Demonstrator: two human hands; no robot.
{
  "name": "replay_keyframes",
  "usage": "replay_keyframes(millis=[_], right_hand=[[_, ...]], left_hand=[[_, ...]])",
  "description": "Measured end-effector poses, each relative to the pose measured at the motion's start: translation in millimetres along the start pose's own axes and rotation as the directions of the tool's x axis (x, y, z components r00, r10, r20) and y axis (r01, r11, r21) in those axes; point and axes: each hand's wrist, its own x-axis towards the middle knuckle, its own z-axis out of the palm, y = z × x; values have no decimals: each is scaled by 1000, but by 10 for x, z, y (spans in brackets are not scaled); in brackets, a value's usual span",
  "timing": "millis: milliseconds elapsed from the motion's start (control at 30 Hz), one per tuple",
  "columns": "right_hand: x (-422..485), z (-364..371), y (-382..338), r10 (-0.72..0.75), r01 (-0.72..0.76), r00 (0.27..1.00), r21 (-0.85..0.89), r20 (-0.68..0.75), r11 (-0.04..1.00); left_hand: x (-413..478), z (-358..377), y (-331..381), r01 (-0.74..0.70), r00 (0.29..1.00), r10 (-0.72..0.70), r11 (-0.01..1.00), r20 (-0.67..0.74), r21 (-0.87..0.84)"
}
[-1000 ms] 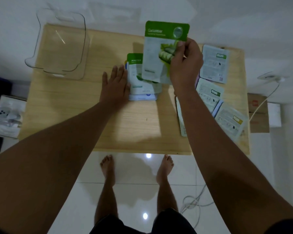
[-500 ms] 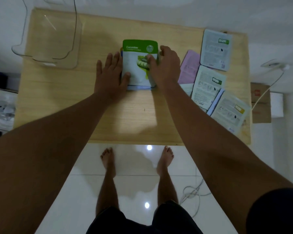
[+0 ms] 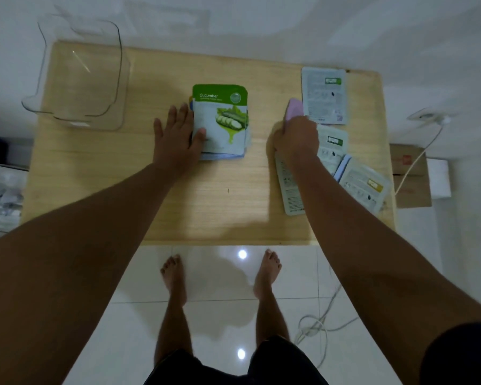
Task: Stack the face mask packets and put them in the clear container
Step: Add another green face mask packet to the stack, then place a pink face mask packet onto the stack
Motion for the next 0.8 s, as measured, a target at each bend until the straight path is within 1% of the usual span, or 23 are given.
replay_keyframes(millis=[67,133,233,333,433,467,533,600,700,767,800], right_hand=[[-31,6,23,-2,2,1000,-19,-26,1000],[-69,1,39,-3,3,998,3,-61,1000],[-110,-85,57,-79,89,984,61,-159,994],[-196,-292,-24,-155,202,962,204,-225,958],[-288,-489,-145,-166,305,927,420,-335,855],[-304,-525,-172,-143,306,930,496,-340,813],[-322,-555,-218,-90,260,954,635,-287,727],[-345,-536,-273,-56,222,966,704,-251,674],[-378,-400,-376,-34,180,977,728,-211,661],[-417,-279,-457,-5,118,989,752,-151,648],[-430,-214,-500,2,105,990,742,-142,662]], left_hand=[[-15,3,-4,-6,1000,6,1000,-1,2],[-17,-6,1,-8,1000,8,1000,-1,0],[-24,-12,-3,-8,1000,8,1000,12,-1],[-18,-21,-10,-12,999,11,1000,31,15],[-7,-33,-7,-10,999,8,999,49,33],[-8,-39,-3,-8,999,6,999,53,32],[-7,-43,-1,-8,998,6,1000,59,29],[-10,-39,-5,-8,998,6,1000,56,28],[-13,-39,-3,-1,999,1,1000,38,5],[-17,-38,7,4,1000,-3,1000,31,-17],[-20,-38,12,6,1000,-5,1000,29,-29]])
